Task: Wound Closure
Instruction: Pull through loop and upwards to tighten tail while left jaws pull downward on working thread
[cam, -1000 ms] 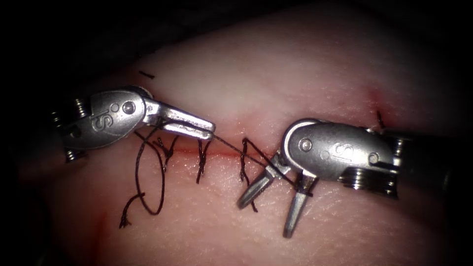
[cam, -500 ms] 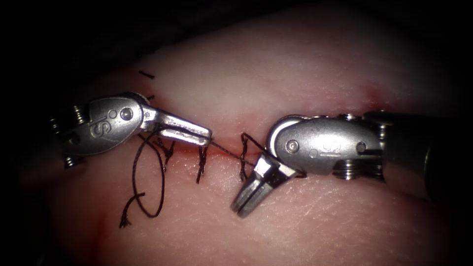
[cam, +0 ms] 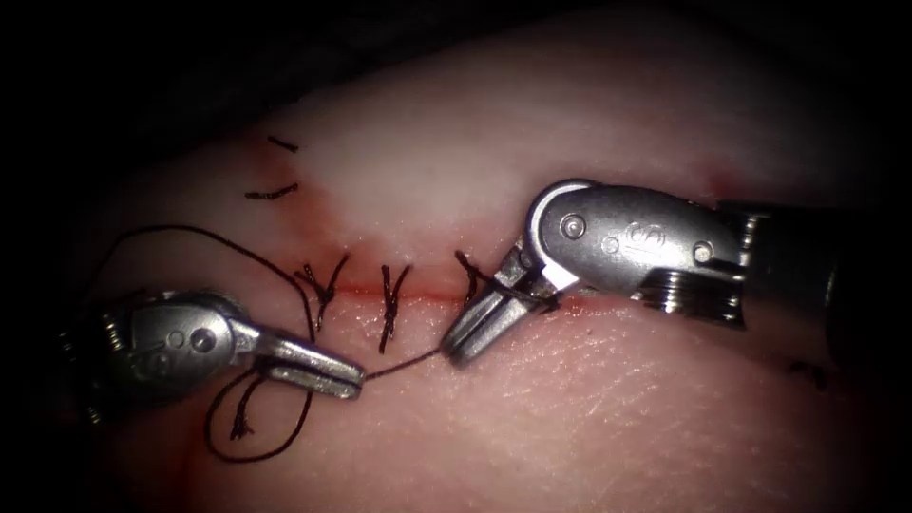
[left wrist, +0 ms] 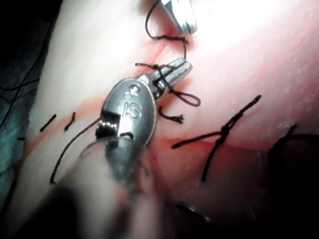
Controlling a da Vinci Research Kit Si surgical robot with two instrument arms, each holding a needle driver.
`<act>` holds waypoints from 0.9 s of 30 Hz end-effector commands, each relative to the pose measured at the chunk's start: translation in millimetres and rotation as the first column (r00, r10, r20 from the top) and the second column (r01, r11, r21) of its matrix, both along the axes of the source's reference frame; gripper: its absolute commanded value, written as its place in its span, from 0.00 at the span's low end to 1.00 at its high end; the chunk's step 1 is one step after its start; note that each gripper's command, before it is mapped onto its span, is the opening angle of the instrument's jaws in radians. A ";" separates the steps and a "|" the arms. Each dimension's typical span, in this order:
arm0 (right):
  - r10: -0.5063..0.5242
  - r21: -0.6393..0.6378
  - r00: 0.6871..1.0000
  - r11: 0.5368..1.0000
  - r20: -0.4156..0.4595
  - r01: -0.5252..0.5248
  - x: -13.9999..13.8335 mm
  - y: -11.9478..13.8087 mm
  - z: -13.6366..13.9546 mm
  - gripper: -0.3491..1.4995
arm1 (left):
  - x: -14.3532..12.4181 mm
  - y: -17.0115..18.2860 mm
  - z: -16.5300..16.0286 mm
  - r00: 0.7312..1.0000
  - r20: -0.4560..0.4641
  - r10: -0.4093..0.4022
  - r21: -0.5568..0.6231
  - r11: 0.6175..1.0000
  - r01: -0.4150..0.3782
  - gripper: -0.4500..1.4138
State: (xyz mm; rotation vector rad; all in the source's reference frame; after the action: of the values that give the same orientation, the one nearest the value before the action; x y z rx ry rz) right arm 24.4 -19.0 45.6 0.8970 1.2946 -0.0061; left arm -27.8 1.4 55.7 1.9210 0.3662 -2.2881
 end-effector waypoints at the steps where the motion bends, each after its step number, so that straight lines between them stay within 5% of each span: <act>1: 0.035 0.040 0.999 0.999 0.015 -0.035 1.3 1.5 -0.3 0.00 | -0.5 0.0 -0.2 1.000 -0.003 0.003 -0.009 1.000 -0.004 0.00; 19: 0.104 0.024 0.992 0.994 0.068 -0.105 -1.3 4.9 2.8 0.00 | -0.9 -11.1 -9.9 0.986 -0.052 0.160 -0.008 0.987 -0.160 0.00; 27: 0.117 -0.005 0.991 0.993 0.060 -0.117 -1.3 5.5 3.2 0.00 | -0.4 -16.0 -11.9 0.954 0.012 0.300 0.035 0.953 -0.301 0.00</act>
State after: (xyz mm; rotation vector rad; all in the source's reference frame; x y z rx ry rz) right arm 21.7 -14.6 48.8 0.8178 1.2855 0.1129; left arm -27.6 -15.2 43.5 1.7446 0.6567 -2.0981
